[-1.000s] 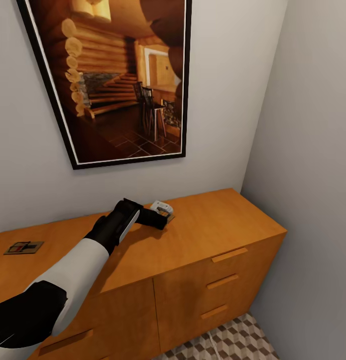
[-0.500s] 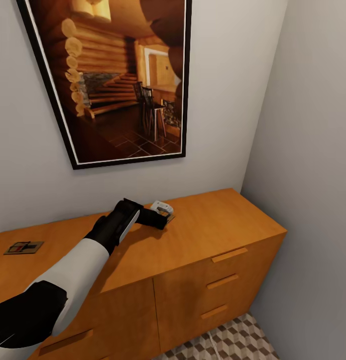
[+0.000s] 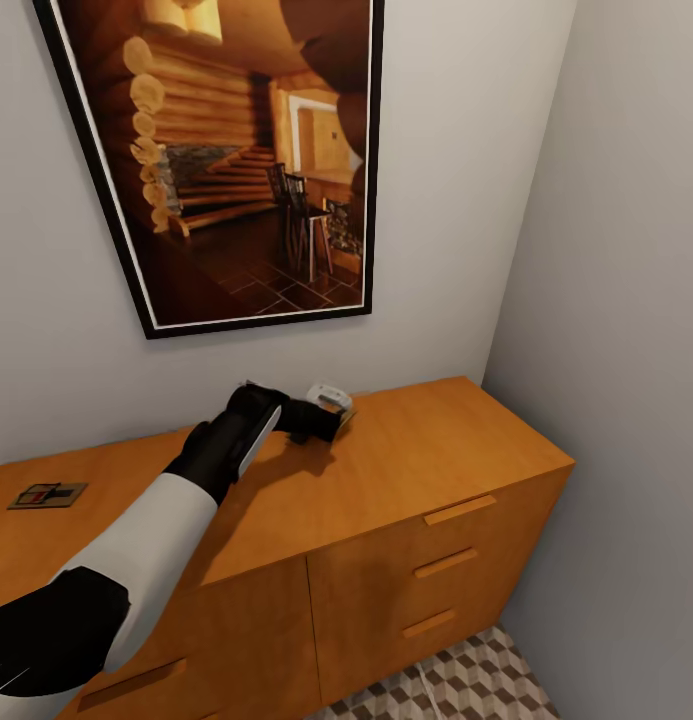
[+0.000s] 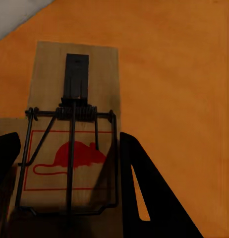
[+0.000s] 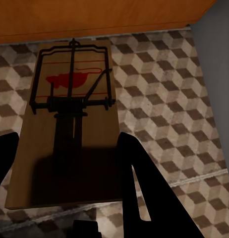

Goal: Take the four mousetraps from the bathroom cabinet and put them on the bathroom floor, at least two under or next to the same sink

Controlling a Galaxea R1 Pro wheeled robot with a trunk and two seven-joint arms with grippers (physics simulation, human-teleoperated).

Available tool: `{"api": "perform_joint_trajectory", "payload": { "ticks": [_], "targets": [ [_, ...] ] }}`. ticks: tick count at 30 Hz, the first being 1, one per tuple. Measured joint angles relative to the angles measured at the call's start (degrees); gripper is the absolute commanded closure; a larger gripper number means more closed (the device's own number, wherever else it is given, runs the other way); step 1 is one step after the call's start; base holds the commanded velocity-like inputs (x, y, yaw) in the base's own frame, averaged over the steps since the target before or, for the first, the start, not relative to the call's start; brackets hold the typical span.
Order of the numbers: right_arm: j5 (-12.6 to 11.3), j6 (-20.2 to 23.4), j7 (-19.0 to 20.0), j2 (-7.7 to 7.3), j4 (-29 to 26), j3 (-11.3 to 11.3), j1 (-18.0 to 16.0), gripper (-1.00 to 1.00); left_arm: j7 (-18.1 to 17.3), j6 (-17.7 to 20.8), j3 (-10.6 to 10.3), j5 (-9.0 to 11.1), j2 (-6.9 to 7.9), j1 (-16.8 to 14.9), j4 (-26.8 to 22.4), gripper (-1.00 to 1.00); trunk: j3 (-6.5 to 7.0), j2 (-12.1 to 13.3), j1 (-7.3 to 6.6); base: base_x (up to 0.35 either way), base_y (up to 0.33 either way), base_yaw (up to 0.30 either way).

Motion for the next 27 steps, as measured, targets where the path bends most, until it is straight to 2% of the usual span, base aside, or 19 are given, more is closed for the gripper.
{"api": "perform_joint_trajectory", "payload": {
  "ticks": [5, 12, 27],
  "targets": [
    [0.0, 0.0, -0.01, 0.0, 0.0, 0.0, 0.0, 1.0, 0.01, 0.1, 0.0, 0.06, 0.0, 0.0, -2.95, 1.0, 0.0, 0.0, 0.0, 0.0, 0.0, 0.0],
    [0.01, -0.01, 0.02, -0.01, 0.01, 0.01, 0.0, 1.0, 0.02, 0.09, -0.04, 0.18, 0.05, 0.0, -2.99, 1.0, 0.0, 0.0, 0.0, -0.023, 0.0, 0.0],
    [0.0, 0.0, -0.03, 0.0, 0.0, 0.0, 0.0, 1.0, 0.0, 0.03, -0.09, 0.19, 0.09, 0.0, -2.64, 1.0, 0.0, 0.0, 0.04, -0.306, 0.0, 0.0]
  ]
}}
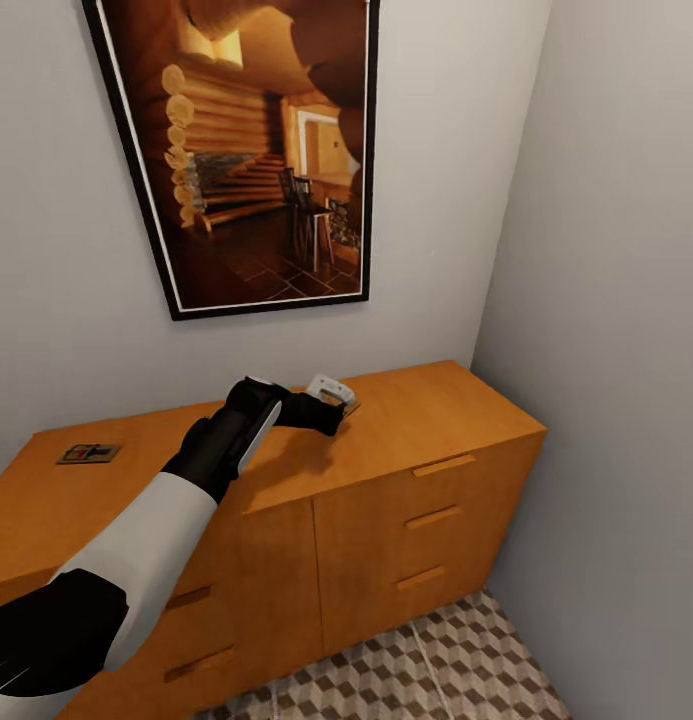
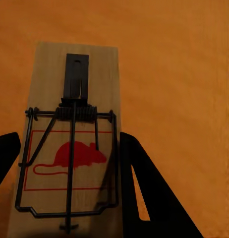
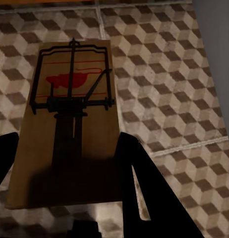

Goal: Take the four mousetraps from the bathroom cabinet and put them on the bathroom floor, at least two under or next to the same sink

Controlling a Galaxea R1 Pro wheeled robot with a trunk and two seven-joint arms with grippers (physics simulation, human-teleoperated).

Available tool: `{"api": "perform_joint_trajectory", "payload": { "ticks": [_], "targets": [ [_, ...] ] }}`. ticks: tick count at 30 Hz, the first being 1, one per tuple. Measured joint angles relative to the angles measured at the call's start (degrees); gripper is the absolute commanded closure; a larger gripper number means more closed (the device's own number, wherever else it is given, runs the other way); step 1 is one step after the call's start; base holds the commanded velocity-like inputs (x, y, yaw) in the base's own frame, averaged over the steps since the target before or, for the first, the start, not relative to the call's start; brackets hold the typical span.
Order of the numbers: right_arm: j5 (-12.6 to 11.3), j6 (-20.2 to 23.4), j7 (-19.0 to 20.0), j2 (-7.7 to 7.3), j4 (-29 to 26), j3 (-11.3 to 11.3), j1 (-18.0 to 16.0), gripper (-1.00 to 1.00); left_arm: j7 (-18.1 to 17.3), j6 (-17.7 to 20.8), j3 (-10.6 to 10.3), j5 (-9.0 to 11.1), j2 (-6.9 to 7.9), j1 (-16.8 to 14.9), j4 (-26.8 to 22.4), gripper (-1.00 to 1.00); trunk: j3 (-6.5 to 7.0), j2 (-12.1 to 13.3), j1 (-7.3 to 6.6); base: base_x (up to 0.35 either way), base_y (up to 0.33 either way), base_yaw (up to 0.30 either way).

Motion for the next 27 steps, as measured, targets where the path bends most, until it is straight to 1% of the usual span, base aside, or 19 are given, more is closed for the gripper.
{"api": "perform_joint_trajectory", "payload": {
  "ticks": [11, 27],
  "targets": [
    [0.02, 0.0, -0.04, 0.0, 0.0, 0.0, 0.0, 1.0, 0.0, 0.0, 0.0, 0.0, 0.0, 0.0, 0.19, 1.0, 0.0, 0.0, 0.0, -0.339, -0.013, 0.0],
    [0.02, 0.0, -0.05, 0.0, 0.0, 0.0, 0.0, 1.0, 0.0, -0.01, -0.08, -0.08, 0.0, 0.0, 2.37, 1.0, 0.0, 0.0, 0.0, -0.337, -0.115, 0.0]
  ]
}}
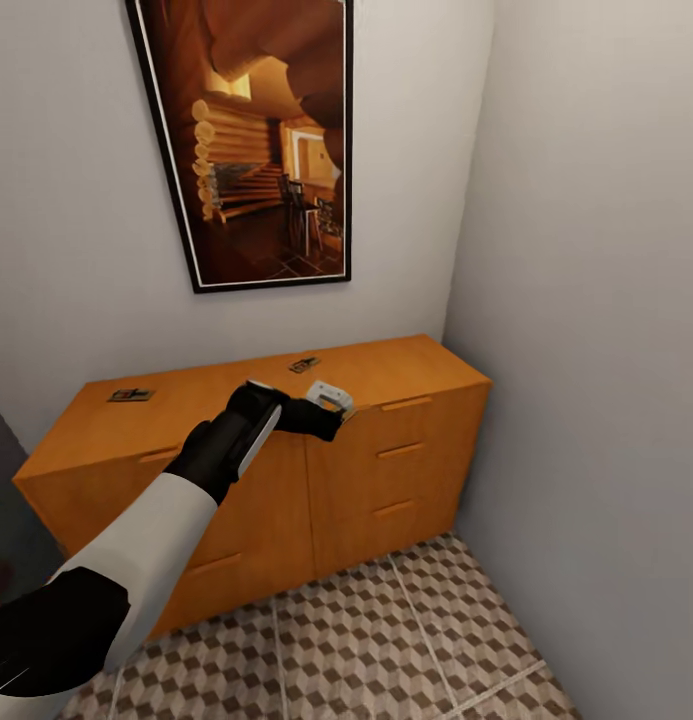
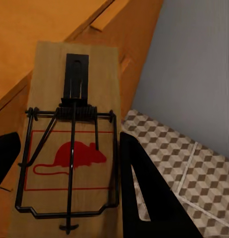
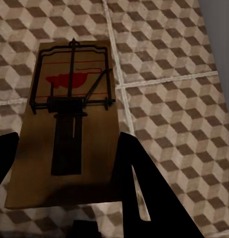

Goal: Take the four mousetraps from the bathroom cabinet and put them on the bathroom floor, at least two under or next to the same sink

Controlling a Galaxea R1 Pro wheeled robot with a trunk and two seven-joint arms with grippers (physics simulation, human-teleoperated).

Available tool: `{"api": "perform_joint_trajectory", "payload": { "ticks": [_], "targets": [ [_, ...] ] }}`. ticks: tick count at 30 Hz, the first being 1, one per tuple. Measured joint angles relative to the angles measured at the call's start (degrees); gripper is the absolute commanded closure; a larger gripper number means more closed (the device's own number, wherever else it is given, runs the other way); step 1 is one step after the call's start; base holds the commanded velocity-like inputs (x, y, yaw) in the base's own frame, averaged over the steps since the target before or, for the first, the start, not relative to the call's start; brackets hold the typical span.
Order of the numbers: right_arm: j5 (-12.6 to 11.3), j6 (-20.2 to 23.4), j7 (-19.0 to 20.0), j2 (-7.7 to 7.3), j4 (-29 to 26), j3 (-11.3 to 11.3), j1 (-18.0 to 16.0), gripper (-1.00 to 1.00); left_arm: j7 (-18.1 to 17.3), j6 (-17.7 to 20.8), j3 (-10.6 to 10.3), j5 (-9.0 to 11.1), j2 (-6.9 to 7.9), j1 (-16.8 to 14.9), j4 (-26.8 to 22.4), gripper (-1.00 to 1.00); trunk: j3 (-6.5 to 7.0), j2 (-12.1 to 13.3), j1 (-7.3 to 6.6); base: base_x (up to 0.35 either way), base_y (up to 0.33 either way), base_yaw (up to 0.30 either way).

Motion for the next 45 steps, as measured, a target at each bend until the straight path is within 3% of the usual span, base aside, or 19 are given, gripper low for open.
{"api": "perform_joint_trajectory", "payload": {
  "ticks": [17, 24, 26, 31, 34, 36, 38, 43, 45],
  "targets": [
    [-0.01, 0.0, 0.04, -0.01, 0.0, 0.0, 0.0, 1.0, -0.09, -0.22, 0.0, 0.0, -0.08, 0.0, 3.21, 1.0, 0.0, 0.0, 0.0, -0.335, -0.113, 0.0],
    [0.05, 0.0, -0.01, -0.02, -0.07, -0.05, 0.0, 1.0, -0.24, -1.59, -0.06, -0.12, -0.32, 0.01, 11.98, 1.0, 0.0, 0.0, -0.03, -0.087, -0.037, 0.0],
    [0.03, 0.0, -0.01, -0.05, -0.12, -0.07, 0.0, 1.0, -0.22, -4.47, -0.08, -0.05, -0.39, 0.0, 15.45, 1.0, 0.0, 0.0, -0.03, -0.014, -0.006, 0.0],
    [0.03, -0.01, 0.12, 0.06, -0.17, -0.08, 0.0, 1.0, 0.66, -18.27, -0.11, -0.22, -0.43, 0.01, 28.45, 1.0, -0.01, 0.0, -0.03, -0.004, -0.002, 0.0],
    [0.07, -0.33, 0.23, -0.02, -0.28, -0.1, 0.0, 1.0, 1.26, -34.57, -0.59, -0.38, -0.33, 0.0, 45.1, 1.0, -0.01, 0.0, -0.03, 0.0, 0.0, 0.0],
    [0.11, -0.52, 0.25, -0.08, -0.32, -0.16, 0.0, 1.0, 1.33, -40.59, -0.53, -0.27, -0.13, 0.04, 49.64, 1.0, -0.01, 0.0, -0.03, 0.0, 0.0, 0.0],
    [0.14, -0.67, 0.26, -0.18, -0.37, -0.28, 0.0, 1.0, 1.35, -45.85, -0.42, -0.18, 0.83, 0.72, 52.13, 1.0, -0.01, 0.0, -0.03, 0.0, 0.0, 0.0],
    [0.14, -0.77, 0.19, -0.33, -1.95, -0.37, 0.0, 1.0, 1.33, -49.79, -0.26, -0.2, 3.62, 5.44, 53.62, 1.0, -0.01, 0.0, -0.04, 0.0, 0.0, 0.0],
    [0.13, -0.68, 0.09, -0.3, -4.92, -0.38, -0.01, 1.0, 1.89, -53.68, -0.19, -0.13, 5.05, 8.59, 53.81, 1.0, -0.01, 0.0, -0.03, 0.0, 0.0, 0.0]
  ]
}}
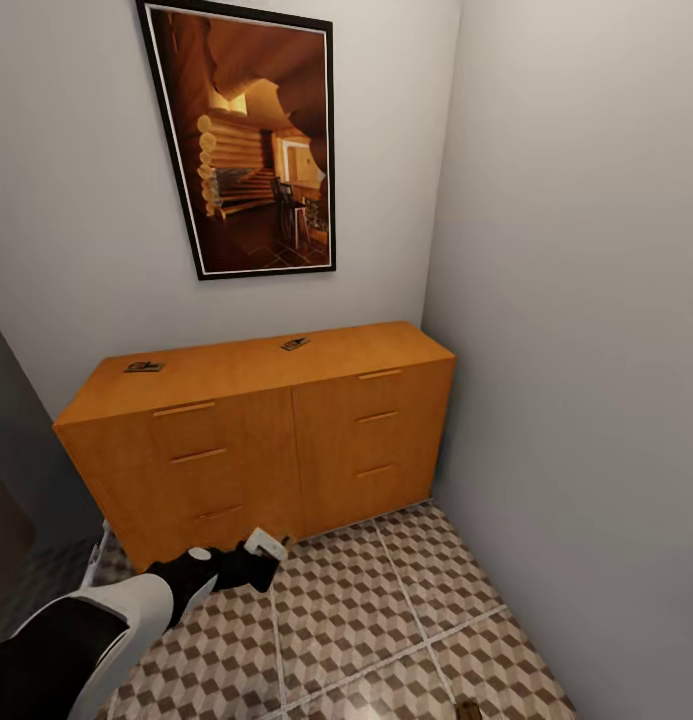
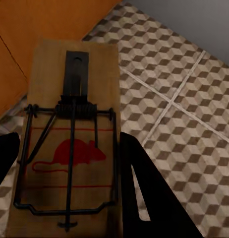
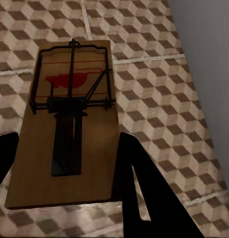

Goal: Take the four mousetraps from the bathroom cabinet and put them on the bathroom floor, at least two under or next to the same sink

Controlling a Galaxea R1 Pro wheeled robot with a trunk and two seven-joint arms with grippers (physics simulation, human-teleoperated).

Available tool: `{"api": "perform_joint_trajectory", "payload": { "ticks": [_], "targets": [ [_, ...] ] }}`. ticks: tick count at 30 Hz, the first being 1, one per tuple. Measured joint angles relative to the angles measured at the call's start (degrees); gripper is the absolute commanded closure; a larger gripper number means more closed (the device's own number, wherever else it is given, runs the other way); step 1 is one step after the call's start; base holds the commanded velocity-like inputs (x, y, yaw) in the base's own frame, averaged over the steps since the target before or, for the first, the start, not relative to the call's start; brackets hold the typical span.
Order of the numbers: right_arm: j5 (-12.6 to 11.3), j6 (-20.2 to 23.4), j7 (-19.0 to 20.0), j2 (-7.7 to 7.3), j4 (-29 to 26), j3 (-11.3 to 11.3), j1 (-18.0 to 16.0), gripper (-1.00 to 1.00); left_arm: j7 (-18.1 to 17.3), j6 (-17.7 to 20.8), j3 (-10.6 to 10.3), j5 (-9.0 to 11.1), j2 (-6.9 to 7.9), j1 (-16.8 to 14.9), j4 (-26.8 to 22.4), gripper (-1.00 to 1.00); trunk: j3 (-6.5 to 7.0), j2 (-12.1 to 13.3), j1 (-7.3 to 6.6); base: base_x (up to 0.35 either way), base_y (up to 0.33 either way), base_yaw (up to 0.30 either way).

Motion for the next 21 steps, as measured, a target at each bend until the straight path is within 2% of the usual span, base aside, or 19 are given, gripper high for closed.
{"api": "perform_joint_trajectory", "payload": {
  "ticks": [1, 3, 4, 5, 7, 11, 16, 17, 21],
  "targets": [
    [-0.01, 0.06, -0.02, 0.01, -0.7, 0.02, 0.01, 1.0, 0.45, -1.21, 0.14, 0.09, 0.31, 0.7, 0.02, 1.0, 0.0, 0.0, 0.0, 0.0, 0.0, 0.0],
    [-0.02, 0.19, -0.06, 0.01, -3.09, 0.03, 0.0, 1.0, 4.26, -6.19, 0.06, 0.15, 1.38, 3.4, 0.1, 1.0, 0.0, 0.0, 0.0, 0.0, 0.0, 0.0],
    [-0.01, 0.26, -0.06, 0.02, -4.11, 0.03, 0.01, 1.0, 7.13, -8.36, 0.06, 0.21, 1.7, 4.9, 0.1, 1.0, 0.0, 0.0, 0.0, 0.0, 0.0, 0.0],
    [-0.03, 0.43, -0.05, 0.01, -5.55, 0.03, 0.02, 1.0, 11.69, -10.89, 0.08, 0.31, 1.92, 7.2, 0.12, 1.0, 0.0, 0.0, 0.0, 0.0, 0.0, 0.0],
    [-0.06, 0.58, -0.05, 0.03, -7.66, 0.06, 0.01, 1.0, 17.04, -13.57, 0.07, 0.41, 2.07, 10.13, 0.13, 1.0, 0.0, 0.0, 0.0, 0.0, 0.0, 0.0],
    [-0.07, 1.66, -0.05, 0.12, -11.1, 0.08, 0.05, 1.0, 22.56, -18.48, 0.14, 0.65, 2.14, 14.0, 0.14, 1.0, 0.0, 0.0, 0.0, 0.0, 0.0, 0.0],
    [-0.07, 5.48, -0.02, 0.16, -15.44, 0.13, 0.05, 1.0, 29.08, -23.99, 0.46, 1.69, 2.08, 18.13, 0.13, 1.0, 0.0, 0.0, 0.0, 0.0, 0.0, 0.0],
    [-0.08, 6.86, -0.01, 0.19, -17.19, 0.13, 0.03, 1.0, 31.56, -26.22, 0.75, 2.09, 1.95, 19.64, 0.14, 1.0, 0.0, 0.0, 0.0, 0.0, 0.0, 0.0],
    [-0.06, 8.84, 0.42, 0.3, -20.12, 0.16, 0.02, 1.0, 37.06, -32.51, 0.83, 2.58, 1.77, 23.27, 0.15, 1.0, 0.0, 0.0, 0.0, 0.0, 0.0, 0.0]
  ]
}}
